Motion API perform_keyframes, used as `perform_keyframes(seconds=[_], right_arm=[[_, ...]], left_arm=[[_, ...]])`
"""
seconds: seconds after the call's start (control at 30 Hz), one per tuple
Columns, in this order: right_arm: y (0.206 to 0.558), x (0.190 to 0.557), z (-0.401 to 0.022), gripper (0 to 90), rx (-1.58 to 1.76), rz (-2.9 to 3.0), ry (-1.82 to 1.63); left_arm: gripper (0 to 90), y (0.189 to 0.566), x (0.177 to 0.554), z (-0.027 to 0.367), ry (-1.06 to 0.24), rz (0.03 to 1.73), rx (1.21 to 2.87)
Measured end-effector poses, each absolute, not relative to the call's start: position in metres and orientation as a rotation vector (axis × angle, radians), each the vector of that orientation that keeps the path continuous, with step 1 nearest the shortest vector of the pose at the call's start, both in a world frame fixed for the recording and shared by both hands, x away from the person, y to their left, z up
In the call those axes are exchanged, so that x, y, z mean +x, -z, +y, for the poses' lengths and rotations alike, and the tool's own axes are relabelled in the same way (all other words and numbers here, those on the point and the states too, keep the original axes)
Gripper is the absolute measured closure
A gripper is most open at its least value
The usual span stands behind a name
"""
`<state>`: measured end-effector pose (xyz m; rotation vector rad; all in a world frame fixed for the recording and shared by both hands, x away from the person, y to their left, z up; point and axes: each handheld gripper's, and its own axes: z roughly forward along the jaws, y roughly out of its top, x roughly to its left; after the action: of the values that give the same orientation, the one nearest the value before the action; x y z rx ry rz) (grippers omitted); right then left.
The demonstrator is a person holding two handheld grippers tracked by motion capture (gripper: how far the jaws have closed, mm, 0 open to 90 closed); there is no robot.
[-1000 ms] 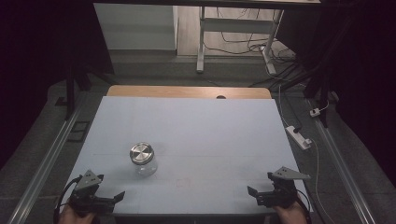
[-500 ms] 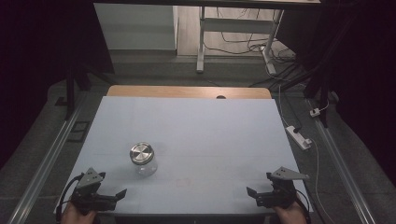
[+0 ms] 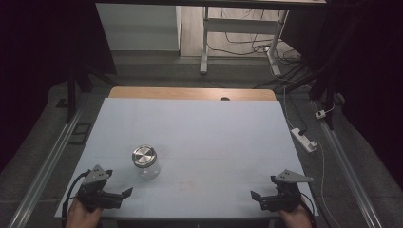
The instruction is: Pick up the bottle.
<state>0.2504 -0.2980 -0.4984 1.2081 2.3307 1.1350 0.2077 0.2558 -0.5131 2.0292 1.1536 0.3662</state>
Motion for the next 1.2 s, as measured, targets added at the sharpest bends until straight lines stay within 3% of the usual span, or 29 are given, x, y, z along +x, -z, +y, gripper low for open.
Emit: perform_keyframes(seconds=[0.8,1.2], right_arm=[[0.499,0.251,-0.296,0.0,1.200,2.350,-1.114],[0.499,0.251,-0.295,0.0,1.196,2.360,-1.109]], left_arm=[[0.0,0.518,0.254,0.236,-0.389,1.051,2.022],[0.0,0.520,0.277,0.222,-0.316,1.023,2.051]])
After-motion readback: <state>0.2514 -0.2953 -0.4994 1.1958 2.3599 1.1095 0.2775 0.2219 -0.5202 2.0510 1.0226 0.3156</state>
